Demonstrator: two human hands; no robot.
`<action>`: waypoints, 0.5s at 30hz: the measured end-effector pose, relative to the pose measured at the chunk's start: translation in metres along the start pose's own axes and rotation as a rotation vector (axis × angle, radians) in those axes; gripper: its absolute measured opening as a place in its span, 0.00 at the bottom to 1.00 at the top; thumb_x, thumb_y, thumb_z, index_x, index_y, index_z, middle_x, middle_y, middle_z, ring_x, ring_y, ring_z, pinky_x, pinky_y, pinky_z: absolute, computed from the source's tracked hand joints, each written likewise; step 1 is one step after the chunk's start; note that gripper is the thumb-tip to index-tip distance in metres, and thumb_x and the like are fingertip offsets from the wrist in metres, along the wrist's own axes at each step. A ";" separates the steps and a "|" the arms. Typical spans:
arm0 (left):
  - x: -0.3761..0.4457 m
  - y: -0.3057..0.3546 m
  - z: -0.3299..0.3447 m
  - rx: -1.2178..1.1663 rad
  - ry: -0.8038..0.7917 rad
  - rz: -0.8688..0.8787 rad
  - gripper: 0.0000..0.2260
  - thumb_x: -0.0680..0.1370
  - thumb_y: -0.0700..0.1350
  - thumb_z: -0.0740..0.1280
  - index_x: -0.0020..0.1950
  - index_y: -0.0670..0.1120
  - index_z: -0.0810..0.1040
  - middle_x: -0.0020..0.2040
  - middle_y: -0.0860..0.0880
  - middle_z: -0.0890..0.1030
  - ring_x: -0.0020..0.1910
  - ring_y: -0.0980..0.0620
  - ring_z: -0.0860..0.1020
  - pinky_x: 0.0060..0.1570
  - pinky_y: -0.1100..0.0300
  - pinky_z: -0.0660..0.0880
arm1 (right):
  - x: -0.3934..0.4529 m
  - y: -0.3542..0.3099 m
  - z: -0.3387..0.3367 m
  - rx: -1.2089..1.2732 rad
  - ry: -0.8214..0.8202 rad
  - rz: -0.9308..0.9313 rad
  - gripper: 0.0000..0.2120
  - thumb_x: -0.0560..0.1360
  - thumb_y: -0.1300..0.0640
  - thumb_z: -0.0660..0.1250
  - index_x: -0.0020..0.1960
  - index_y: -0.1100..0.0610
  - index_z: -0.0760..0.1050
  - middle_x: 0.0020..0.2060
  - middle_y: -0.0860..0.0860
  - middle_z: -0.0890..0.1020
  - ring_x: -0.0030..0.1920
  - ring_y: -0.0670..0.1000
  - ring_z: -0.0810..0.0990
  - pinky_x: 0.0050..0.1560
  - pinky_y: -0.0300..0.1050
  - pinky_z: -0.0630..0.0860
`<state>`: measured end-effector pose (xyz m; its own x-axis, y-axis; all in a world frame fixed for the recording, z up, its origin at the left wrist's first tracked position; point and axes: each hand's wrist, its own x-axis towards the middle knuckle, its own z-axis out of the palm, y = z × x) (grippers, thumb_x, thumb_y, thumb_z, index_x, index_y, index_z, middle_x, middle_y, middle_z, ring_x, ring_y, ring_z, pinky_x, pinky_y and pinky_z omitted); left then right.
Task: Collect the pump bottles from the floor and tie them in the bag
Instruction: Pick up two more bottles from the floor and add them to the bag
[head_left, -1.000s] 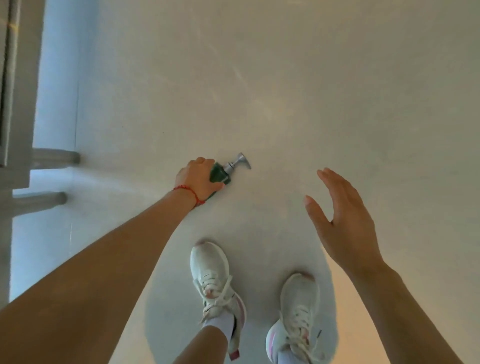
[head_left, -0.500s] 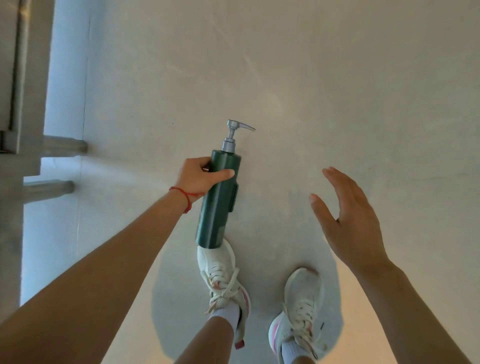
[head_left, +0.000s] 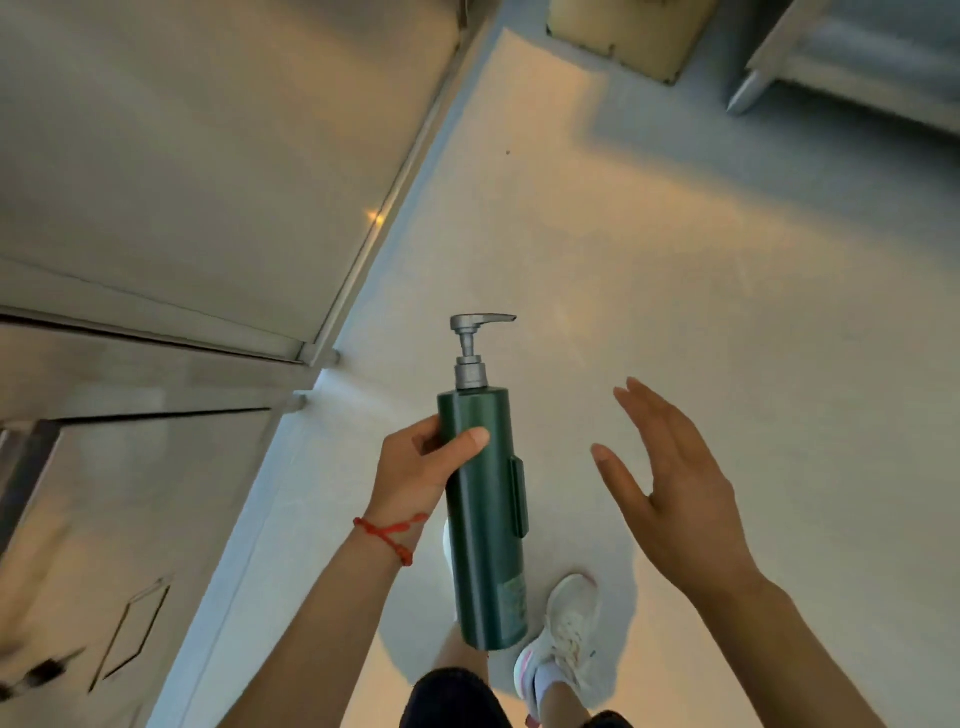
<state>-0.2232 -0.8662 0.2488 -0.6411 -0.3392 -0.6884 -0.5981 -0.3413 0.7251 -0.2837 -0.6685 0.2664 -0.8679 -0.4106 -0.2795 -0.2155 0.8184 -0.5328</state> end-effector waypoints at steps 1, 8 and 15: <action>-0.013 0.017 -0.004 -0.029 0.005 0.017 0.05 0.71 0.36 0.68 0.42 0.46 0.80 0.32 0.54 0.84 0.34 0.57 0.81 0.33 0.65 0.77 | -0.001 -0.016 -0.013 0.003 0.002 -0.020 0.27 0.74 0.40 0.52 0.69 0.52 0.63 0.69 0.52 0.70 0.67 0.52 0.69 0.63 0.47 0.63; -0.074 0.082 -0.029 -0.168 0.144 0.086 0.04 0.71 0.37 0.69 0.43 0.44 0.80 0.35 0.50 0.83 0.37 0.52 0.81 0.34 0.63 0.77 | -0.001 -0.091 -0.073 0.034 0.032 -0.119 0.25 0.75 0.42 0.56 0.69 0.50 0.63 0.70 0.49 0.68 0.68 0.49 0.66 0.64 0.45 0.61; -0.120 0.078 -0.036 -0.352 0.438 0.095 0.06 0.71 0.34 0.69 0.41 0.45 0.80 0.33 0.53 0.83 0.32 0.57 0.81 0.32 0.66 0.77 | 0.016 -0.120 -0.099 0.021 -0.083 -0.244 0.26 0.73 0.44 0.57 0.70 0.50 0.63 0.71 0.48 0.66 0.70 0.49 0.64 0.64 0.43 0.59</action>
<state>-0.1762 -0.8836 0.3875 -0.3804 -0.6890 -0.6169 -0.3030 -0.5374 0.7870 -0.3160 -0.7339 0.4050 -0.7514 -0.6273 -0.2047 -0.4040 0.6826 -0.6089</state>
